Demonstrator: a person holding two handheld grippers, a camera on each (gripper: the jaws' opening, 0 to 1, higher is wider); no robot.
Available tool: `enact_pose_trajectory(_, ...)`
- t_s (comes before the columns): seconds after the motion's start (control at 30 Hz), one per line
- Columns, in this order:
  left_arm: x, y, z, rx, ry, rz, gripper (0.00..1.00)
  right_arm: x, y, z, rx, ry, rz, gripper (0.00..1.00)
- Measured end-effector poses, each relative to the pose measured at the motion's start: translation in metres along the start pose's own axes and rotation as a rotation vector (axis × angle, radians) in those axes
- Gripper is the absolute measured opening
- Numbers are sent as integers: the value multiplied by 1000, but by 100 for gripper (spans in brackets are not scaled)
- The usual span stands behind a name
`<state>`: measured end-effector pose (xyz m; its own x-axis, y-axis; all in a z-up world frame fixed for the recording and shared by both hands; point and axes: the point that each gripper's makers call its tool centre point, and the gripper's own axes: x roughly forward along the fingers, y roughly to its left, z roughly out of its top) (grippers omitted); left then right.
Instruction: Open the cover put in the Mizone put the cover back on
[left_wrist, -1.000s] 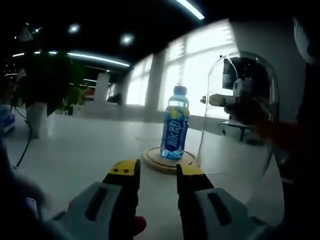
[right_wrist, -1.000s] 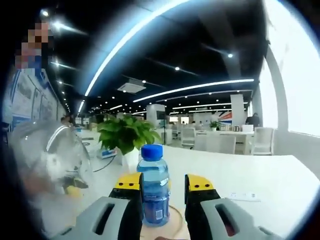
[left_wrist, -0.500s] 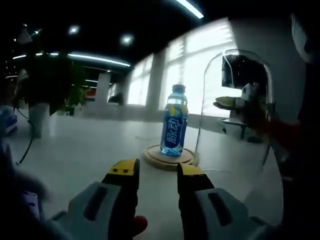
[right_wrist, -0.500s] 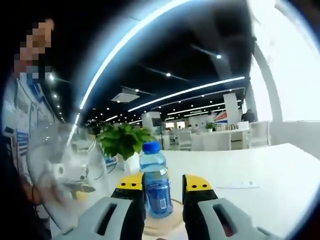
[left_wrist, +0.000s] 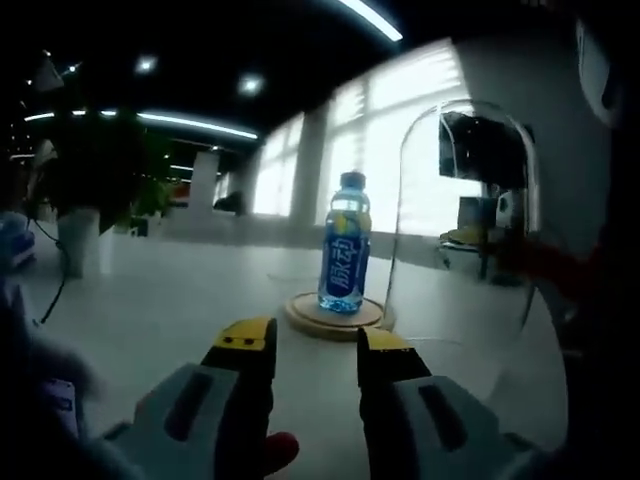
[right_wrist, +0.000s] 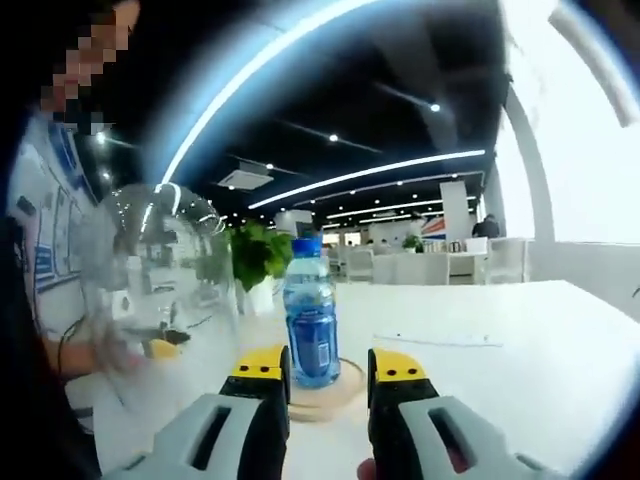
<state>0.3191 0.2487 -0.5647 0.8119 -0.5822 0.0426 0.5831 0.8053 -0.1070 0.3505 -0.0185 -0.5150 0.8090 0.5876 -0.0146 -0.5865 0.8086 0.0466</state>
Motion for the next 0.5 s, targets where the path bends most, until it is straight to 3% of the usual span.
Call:
enact_pose_trajectory(0.13, -2, -14, -3, 25, 4, -80, 32, -14, -3, -11, 20, 10, 10, 22)
enact_pose_trajectory(0.33, -3, -12, -6, 17, 0, -83, 32, -31, -5, -22, 41, -2, 11, 22)
enact_pose_trajectory(0.5, -2, -11, -8, 33, 11, -72, 37, -42, -1, -29, 79, -54, 19, 23)
